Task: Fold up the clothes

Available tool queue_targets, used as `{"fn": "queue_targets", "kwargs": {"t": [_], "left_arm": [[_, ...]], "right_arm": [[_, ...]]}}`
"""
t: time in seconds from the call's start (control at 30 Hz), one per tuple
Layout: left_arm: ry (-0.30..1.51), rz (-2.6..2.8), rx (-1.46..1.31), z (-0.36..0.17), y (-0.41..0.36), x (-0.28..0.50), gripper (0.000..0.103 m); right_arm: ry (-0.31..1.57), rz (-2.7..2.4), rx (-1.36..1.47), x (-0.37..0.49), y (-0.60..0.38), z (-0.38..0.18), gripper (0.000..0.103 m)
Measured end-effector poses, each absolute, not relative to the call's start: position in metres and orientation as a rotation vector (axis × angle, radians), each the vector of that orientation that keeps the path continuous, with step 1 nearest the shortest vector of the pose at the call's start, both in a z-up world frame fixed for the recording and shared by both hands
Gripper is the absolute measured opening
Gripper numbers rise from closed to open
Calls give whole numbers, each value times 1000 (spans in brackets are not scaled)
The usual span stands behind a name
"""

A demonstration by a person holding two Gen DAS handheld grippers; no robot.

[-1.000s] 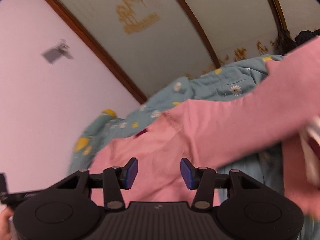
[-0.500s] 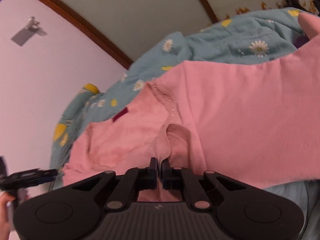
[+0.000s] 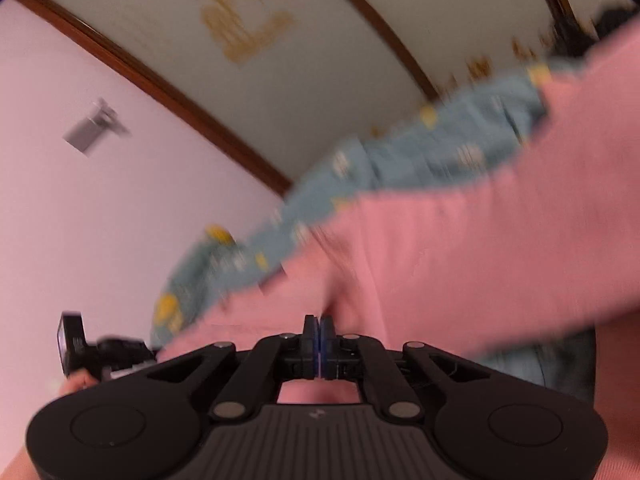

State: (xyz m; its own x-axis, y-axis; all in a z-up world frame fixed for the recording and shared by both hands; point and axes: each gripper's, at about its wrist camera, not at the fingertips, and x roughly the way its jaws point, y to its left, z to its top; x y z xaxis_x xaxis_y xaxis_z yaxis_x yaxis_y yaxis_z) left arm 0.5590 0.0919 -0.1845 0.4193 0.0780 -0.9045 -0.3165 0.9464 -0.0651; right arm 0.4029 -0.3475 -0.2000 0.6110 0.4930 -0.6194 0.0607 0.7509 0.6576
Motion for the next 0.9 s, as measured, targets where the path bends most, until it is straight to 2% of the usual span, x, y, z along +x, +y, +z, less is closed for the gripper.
{"fn": "queue_targets", "kwargs": {"t": [0.03, 0.1, 0.13, 0.23, 0.3, 0.37, 0.43, 0.5, 0.67, 0.8, 0.87, 0.9], "left_arm": [[1110, 253, -266, -185, 96, 558, 19], [1101, 238, -305, -182, 100, 553, 34], [1089, 217, -316, -179, 100, 550, 37], [1073, 156, -275, -167, 94, 532, 38], [1078, 109, -246, -162, 87, 519, 39], [1084, 44, -230, -157, 79, 502, 39], [1093, -13, -227, -154, 73, 485, 40], [1095, -70, -211, -152, 67, 464, 40], [1111, -129, -191, -150, 59, 426, 40], [1139, -143, -223, -150, 68, 399, 41], [1144, -135, -231, -152, 74, 389, 46], [1145, -128, -234, -153, 77, 384, 47]], "right_arm": [[917, 245, 632, 402, -343, -203, 0], [944, 214, 514, 402, -334, -206, 0], [936, 225, 513, 402, -333, -205, 0], [926, 250, 500, 405, -330, -203, 1], [972, 245, 474, 413, -333, -207, 8], [973, 212, 459, 415, -340, -205, 9], [926, 191, 470, 414, -349, -200, 19], [894, 196, 503, 426, -355, -196, 38], [1107, 281, 473, 472, -333, -222, 39], [1115, 348, 461, 473, -321, -228, 39], [1104, 372, 441, 468, -313, -228, 39], [1101, 374, 399, 466, -307, -229, 27]]}}
